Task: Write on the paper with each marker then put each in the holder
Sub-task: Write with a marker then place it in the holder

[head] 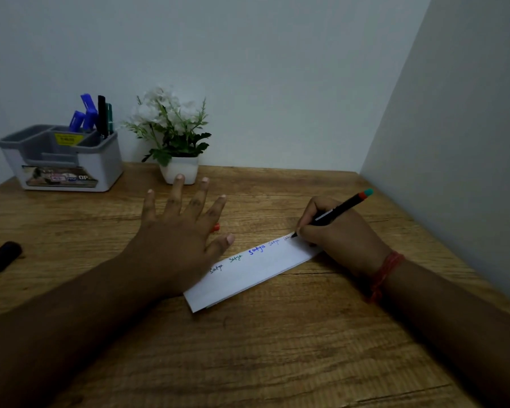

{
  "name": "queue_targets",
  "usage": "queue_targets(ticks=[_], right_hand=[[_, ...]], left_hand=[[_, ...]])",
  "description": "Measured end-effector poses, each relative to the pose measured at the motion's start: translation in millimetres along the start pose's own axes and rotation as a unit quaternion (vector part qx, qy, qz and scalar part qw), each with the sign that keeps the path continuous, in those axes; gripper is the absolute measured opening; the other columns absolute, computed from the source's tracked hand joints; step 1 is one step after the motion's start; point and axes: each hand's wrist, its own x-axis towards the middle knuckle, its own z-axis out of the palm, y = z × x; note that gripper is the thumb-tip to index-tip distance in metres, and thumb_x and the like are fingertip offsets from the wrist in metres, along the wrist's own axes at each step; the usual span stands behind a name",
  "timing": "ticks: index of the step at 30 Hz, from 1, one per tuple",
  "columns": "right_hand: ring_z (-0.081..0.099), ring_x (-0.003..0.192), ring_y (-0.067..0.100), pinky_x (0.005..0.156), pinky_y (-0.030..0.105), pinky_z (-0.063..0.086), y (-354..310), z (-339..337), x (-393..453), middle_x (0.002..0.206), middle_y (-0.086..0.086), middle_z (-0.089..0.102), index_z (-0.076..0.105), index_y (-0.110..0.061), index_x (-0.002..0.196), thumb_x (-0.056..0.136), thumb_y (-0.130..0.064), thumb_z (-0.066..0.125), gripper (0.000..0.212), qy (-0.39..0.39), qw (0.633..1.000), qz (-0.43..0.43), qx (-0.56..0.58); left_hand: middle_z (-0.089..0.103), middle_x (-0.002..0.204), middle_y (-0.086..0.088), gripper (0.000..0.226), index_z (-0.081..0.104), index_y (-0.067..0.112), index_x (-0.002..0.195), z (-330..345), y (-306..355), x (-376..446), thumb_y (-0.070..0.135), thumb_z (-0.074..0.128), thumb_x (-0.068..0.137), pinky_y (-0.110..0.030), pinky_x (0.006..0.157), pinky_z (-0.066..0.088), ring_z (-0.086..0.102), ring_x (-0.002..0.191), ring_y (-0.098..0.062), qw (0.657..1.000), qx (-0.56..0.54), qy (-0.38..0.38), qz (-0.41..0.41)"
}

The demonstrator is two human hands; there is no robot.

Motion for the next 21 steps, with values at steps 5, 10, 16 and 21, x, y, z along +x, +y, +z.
queue_targets(ticks=[5,10,16,21], right_hand=[[0.069,0.077,0.010,0.066,0.025,0.052,0.3,0.3,0.6,0.080,-0.001,0.075,0.065,-0.016,0.073,0.080,-0.008,0.069,0.011,0.004,1.000,0.004,0.002],[0.068,0.074,0.008,0.066,0.024,0.051,-1.8,0.2,0.1,0.080,0.000,0.075,0.066,-0.014,0.074,0.081,-0.008,0.069,0.009,0.008,1.000,0.004,0.001],[0.066,0.070,0.010,0.066,0.028,0.050,-1.8,-0.2,0.3,0.080,0.007,0.074,0.064,-0.010,0.076,0.081,-0.005,0.067,0.008,0.021,1.000,0.007,0.015],[0.063,0.069,0.011,0.066,0.024,0.051,1.1,-4.9,-1.1,0.073,0.013,0.068,0.062,0.000,0.080,0.085,0.001,0.066,0.006,0.070,0.986,0.008,0.152]], left_hand=[[-0.032,0.159,0.008,0.080,-0.021,0.043,0.149,-0.1,-0.1,0.5,0.078,-0.021,0.076,-0.062,0.115,-0.012,-0.038,0.142,-0.023,1.000,0.003,-0.005,-0.001],[-0.031,0.159,0.008,0.082,-0.020,0.044,0.149,0.6,-0.6,0.3,0.078,-0.022,0.075,-0.062,0.115,-0.011,-0.037,0.142,-0.023,1.000,0.002,-0.004,0.001],[-0.035,0.157,0.009,0.082,-0.021,0.045,0.148,-1.5,0.2,-0.8,0.079,-0.021,0.074,-0.060,0.114,-0.014,-0.041,0.140,-0.021,1.000,-0.005,-0.012,0.001],[-0.037,0.156,0.011,0.076,-0.027,0.046,0.145,-8.1,1.9,-2.0,0.076,-0.022,0.075,-0.060,0.115,-0.013,-0.042,0.139,-0.019,1.000,-0.024,-0.017,0.008]])
